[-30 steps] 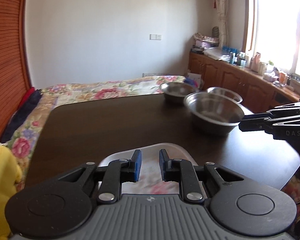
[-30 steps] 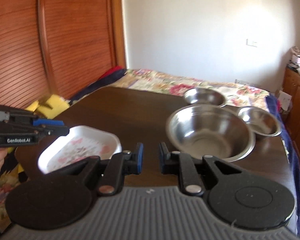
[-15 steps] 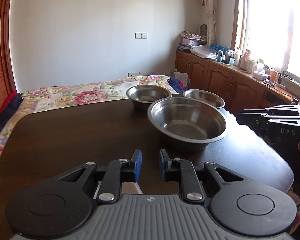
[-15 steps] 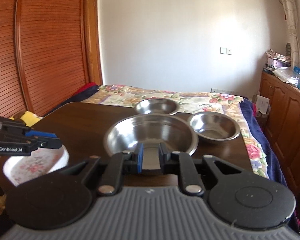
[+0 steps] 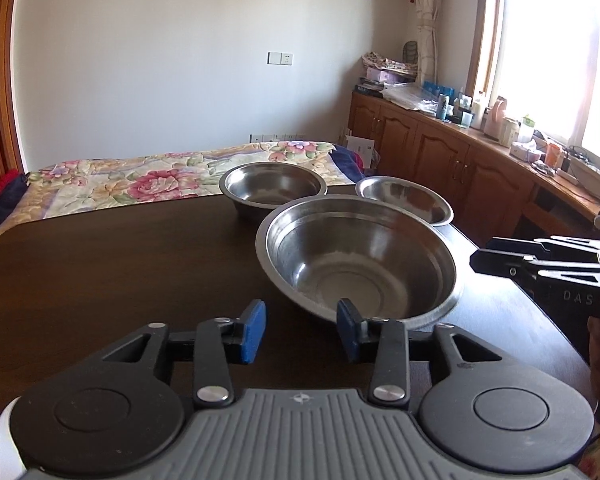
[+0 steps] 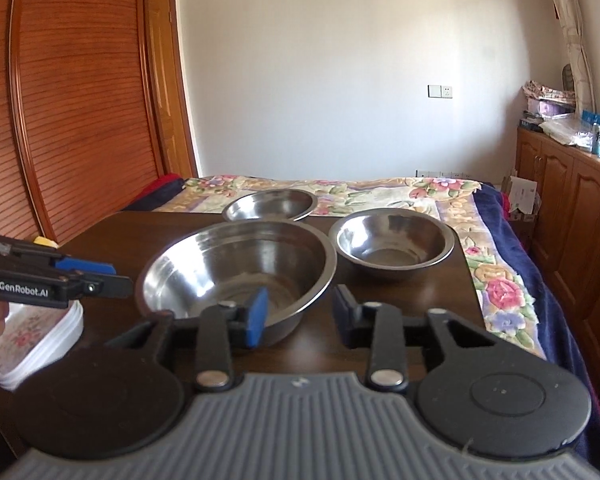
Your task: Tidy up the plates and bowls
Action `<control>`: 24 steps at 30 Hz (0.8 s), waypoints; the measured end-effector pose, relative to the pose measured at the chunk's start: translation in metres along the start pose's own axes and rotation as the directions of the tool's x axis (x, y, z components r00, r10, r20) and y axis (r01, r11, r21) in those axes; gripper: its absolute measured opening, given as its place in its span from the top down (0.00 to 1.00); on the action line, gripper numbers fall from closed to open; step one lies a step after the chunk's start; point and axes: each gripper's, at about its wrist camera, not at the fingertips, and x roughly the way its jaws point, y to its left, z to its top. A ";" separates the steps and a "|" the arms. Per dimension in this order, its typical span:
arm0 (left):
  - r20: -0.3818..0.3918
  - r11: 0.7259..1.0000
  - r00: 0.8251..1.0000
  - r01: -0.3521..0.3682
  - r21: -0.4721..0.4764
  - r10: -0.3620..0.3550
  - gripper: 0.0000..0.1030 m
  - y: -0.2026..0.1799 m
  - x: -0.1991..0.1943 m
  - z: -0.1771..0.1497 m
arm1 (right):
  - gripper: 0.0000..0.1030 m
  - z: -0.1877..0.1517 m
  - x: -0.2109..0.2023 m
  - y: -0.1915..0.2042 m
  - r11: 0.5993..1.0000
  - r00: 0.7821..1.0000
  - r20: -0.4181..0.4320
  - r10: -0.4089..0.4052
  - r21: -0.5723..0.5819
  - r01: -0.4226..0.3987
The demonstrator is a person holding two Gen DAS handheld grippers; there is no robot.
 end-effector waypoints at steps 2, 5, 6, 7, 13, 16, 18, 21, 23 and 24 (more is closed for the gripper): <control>0.001 1.000 1.000 -0.002 -0.010 0.002 0.52 0.001 0.004 0.002 | 0.60 -0.001 0.003 -0.004 1.000 1.000 -0.001 0.010 0.007 -0.010; 0.001 1.000 1.000 -0.008 -0.019 0.008 0.47 0.003 0.011 0.005 | 0.47 -0.001 0.010 -0.008 0.999 1.000 -0.004 0.026 0.023 -0.026; 0.000 1.000 1.000 -0.009 -0.021 0.009 0.46 0.003 0.014 0.006 | 0.47 -0.001 0.013 -0.009 0.999 1.000 -0.004 0.030 0.026 -0.030; -0.001 1.000 1.000 -0.010 -0.025 0.010 0.43 0.004 0.016 0.007 | 0.46 -0.002 0.016 -0.010 0.999 0.999 -0.005 0.035 0.029 -0.034; -0.010 0.999 1.000 -0.012 -0.037 0.012 0.36 0.007 0.031 0.011 | 0.33 -0.002 0.031 -0.011 0.998 0.999 -0.014 0.046 0.037 -0.046; -0.014 0.999 1.000 -0.011 -0.040 0.011 0.36 0.010 0.037 0.012 | 0.33 -0.003 0.037 -0.010 0.999 0.999 -0.015 0.045 0.032 -0.045; -0.016 0.999 1.000 -0.009 -0.041 0.009 0.36 0.010 0.041 0.013 | 0.33 -0.004 0.040 -0.010 0.999 0.999 -0.012 0.041 0.024 -0.041; -0.017 0.999 1.000 -0.007 -0.035 0.006 0.36 0.010 0.044 0.013 | 0.33 -0.005 0.044 -0.010 0.999 0.999 -0.010 0.044 0.029 -0.044; -0.023 0.999 1.000 -0.011 -0.035 0.010 0.36 0.010 0.047 0.013 | 0.33 -0.005 0.046 -0.011 0.998 0.999 -0.007 0.050 0.034 -0.049; -0.026 0.999 1.000 -0.011 -0.037 0.010 0.37 0.010 0.048 0.013 | 0.33 -0.005 0.047 -0.011 0.998 0.999 -0.006 0.048 0.033 -0.048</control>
